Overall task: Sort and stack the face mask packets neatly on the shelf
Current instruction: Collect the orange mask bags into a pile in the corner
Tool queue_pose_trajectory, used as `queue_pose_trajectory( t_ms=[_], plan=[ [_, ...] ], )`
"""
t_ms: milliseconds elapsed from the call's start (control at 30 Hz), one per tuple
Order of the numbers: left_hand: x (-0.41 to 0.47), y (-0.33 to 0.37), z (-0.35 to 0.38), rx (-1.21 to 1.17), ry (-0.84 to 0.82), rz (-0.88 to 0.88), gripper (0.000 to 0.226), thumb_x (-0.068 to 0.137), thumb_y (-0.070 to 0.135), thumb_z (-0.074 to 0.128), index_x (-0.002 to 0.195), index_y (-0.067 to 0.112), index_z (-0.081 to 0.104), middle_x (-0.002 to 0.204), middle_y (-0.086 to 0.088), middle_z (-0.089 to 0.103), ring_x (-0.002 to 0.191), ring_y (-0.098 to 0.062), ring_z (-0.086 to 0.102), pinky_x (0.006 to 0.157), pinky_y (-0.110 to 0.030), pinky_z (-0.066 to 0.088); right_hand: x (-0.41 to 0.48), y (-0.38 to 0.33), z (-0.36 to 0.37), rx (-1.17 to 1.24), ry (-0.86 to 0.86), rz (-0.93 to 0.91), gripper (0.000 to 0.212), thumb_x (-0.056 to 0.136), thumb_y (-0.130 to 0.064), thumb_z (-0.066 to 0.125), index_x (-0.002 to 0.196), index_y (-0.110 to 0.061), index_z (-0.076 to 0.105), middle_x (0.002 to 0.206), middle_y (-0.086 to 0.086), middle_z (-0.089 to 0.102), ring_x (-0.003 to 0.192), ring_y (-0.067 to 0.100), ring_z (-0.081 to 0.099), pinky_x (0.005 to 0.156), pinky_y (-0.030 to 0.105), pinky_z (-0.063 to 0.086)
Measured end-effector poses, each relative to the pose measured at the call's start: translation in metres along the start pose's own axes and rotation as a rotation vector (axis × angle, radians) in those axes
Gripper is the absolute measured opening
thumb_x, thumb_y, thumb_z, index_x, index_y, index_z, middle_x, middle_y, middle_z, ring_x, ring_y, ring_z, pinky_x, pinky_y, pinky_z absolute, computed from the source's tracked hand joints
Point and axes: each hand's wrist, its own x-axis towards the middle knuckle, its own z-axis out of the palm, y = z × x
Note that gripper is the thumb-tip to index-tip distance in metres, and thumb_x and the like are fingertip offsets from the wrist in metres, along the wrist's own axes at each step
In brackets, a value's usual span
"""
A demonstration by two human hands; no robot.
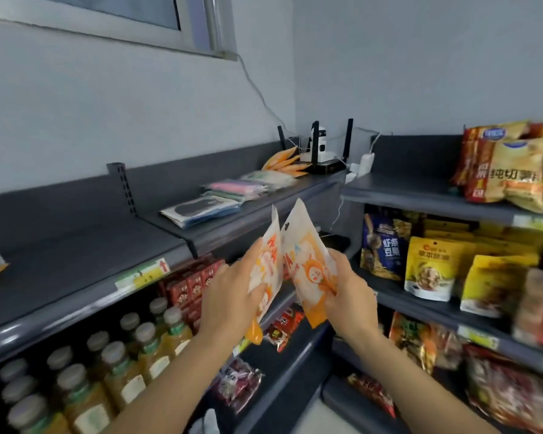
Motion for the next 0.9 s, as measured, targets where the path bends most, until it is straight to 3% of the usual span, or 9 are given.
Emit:
queue_pose_trajectory(
  t_ms=[167, 533, 667, 800, 900],
  plan=[
    [-0.015, 0.014, 0.047, -0.030, -0.154, -0.081, 0.077, 0.088, 0.034, 0.059, 0.145, 0.045, 0.008, 0.116, 0.004, 0.061, 0.103, -0.018, 0.056, 0.074, -0.035, 0.051, -0.006, 0.063, -0.006, -0.100, -0.083, 0.130, 0.054, 0.087, -0.017, 0.051, 0.136, -0.029, 0.032, 0.104, 0.001, 0.063, 0.092, 0.027, 0.061, 0.075, 0.040, 0.051],
    [-0.011, 0.025, 0.120, -0.080, -0.371, -0.114, 0.074, 0.089, 0.029, 0.059, 0.147, 0.039, 0.013, 0.118, 0.001, 0.060, 0.107, -0.021, 0.055, 0.077, -0.037, 0.051, -0.002, 0.147, 0.009, -0.192, -0.146, 0.358, 0.063, 0.081, -0.004, 0.046, 0.134, -0.034, 0.029, 0.097, 0.002, 0.065, 0.084, 0.029, 0.063, 0.070, 0.043, 0.054],
    [0.014, 0.029, 0.149, -0.108, -0.391, -0.110, 0.075, 0.089, 0.030, 0.060, 0.146, 0.040, 0.013, 0.116, 0.001, 0.060, 0.105, -0.020, 0.055, 0.073, -0.037, 0.053, 0.026, 0.162, 0.011, -0.202, -0.125, 0.382, 0.064, 0.081, -0.003, 0.048, 0.134, -0.033, 0.029, 0.098, 0.001, 0.065, 0.083, 0.029, 0.063, 0.067, 0.044, 0.054],
    [0.056, 0.032, 0.182, -0.169, -0.386, -0.102, 0.074, 0.088, 0.030, 0.060, 0.145, 0.042, 0.014, 0.119, 0.001, 0.058, 0.110, -0.021, 0.052, 0.079, -0.040, 0.052, 0.072, 0.179, 0.013, -0.209, -0.105, 0.397, 0.064, 0.081, -0.003, 0.049, 0.135, -0.032, 0.029, 0.093, 0.000, 0.064, 0.079, 0.028, 0.062, 0.059, 0.037, 0.050],
    [0.103, 0.033, 0.200, -0.197, -0.344, -0.087, 0.074, 0.089, 0.031, 0.060, 0.145, 0.042, 0.014, 0.121, 0.004, 0.057, 0.111, -0.018, 0.052, 0.079, -0.038, 0.053, 0.119, 0.181, 0.011, -0.226, -0.079, 0.364, 0.065, 0.082, -0.003, 0.051, 0.136, -0.031, 0.029, 0.101, 0.003, 0.065, 0.084, 0.029, 0.062, 0.061, 0.035, 0.050]
  ],
)
